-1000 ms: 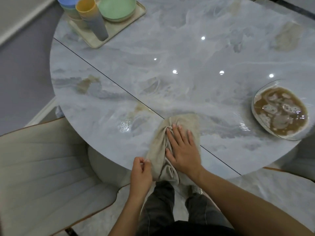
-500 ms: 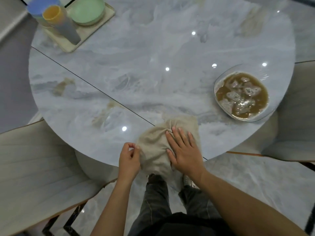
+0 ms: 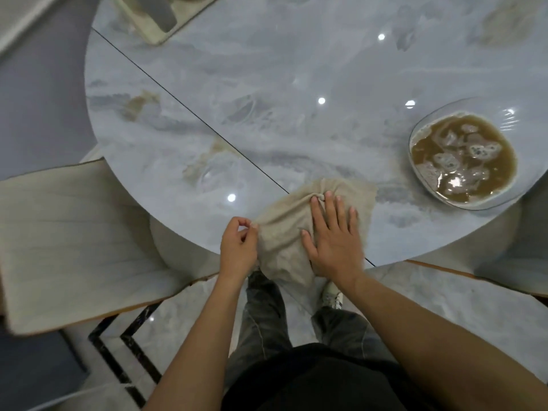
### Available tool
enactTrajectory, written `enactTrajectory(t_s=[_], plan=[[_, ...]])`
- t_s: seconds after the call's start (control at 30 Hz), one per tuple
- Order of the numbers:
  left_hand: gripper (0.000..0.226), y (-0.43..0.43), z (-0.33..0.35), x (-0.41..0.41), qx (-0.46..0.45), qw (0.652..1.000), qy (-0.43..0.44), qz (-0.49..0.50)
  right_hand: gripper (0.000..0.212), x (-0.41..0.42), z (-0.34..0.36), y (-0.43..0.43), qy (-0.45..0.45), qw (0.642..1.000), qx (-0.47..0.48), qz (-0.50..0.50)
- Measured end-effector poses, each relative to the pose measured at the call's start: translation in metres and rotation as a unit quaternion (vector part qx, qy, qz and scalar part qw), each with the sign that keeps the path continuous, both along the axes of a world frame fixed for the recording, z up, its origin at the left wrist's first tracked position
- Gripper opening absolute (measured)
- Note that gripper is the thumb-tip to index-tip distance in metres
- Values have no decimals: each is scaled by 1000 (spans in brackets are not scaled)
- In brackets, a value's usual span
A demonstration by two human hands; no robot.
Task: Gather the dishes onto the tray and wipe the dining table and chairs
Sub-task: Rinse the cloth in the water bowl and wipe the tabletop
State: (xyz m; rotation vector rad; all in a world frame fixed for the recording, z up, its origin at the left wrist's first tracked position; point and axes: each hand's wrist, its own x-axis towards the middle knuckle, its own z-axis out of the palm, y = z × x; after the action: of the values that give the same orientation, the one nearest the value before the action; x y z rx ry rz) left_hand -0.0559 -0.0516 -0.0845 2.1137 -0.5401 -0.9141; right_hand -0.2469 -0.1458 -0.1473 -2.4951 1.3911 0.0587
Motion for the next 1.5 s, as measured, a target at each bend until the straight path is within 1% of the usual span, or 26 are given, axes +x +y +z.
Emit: enactTrajectory(t_s=[0.17,0.3,0.37,0.47,0.5,0.6,0.67,0.8,0.9,1.0,1.2,1.27,1.33,1.37,1.43,1.5], plan=[[17,-1,4,39,-14,1000,16,7,76,53,-2,-6,-9,1000,-10,-15],[18,-14,11,76,-16,997,68,-25,84,78,-2,-16,-8,999,-32,-13],[17,-17,9,101,-9,998,61,-31,86,96,-2,-21,-9,1000,-29,-7],[16,-20,6,125,-29,998,45,-44,84,118,-3,-27,6,999,-36,-6],[15,-22,8,131,-41,996,54,-60,84,125,-3,-32,7,999,-34,-7],[12,-24,13,152,-67,987,118,-92,81,154,-1,-42,2,999,-36,-5],[10,-25,13,166,-71,984,139,-90,79,175,-2,-50,-6,999,-38,0],[10,-23,9,192,-64,991,107,-46,74,206,-5,-65,-13,999,-46,22],[12,-19,-1,211,-47,996,76,-11,73,224,-6,-75,-17,995,-61,74],[13,-14,-7,228,-50,997,59,-3,73,254,-6,-90,-31,989,-68,129],[13,-9,-12,237,-76,991,97,54,77,288,-7,-109,-29,975,-64,212],[14,-4,-17,234,-73,989,103,81,79,298,-6,-116,-18,957,-66,282],[14,2,-19,228,-71,987,101,107,80,309,-4,-124,-6,931,-63,360],[14,4,-20,225,-71,985,102,119,81,313,-4,-127,-2,921,-64,383],[14,10,-23,218,-69,980,105,152,81,317,-4,-130,-6,914,-63,402],[14,18,-28,213,-65,978,77,183,79,318,-6,-132,-11,906,-57,419]])
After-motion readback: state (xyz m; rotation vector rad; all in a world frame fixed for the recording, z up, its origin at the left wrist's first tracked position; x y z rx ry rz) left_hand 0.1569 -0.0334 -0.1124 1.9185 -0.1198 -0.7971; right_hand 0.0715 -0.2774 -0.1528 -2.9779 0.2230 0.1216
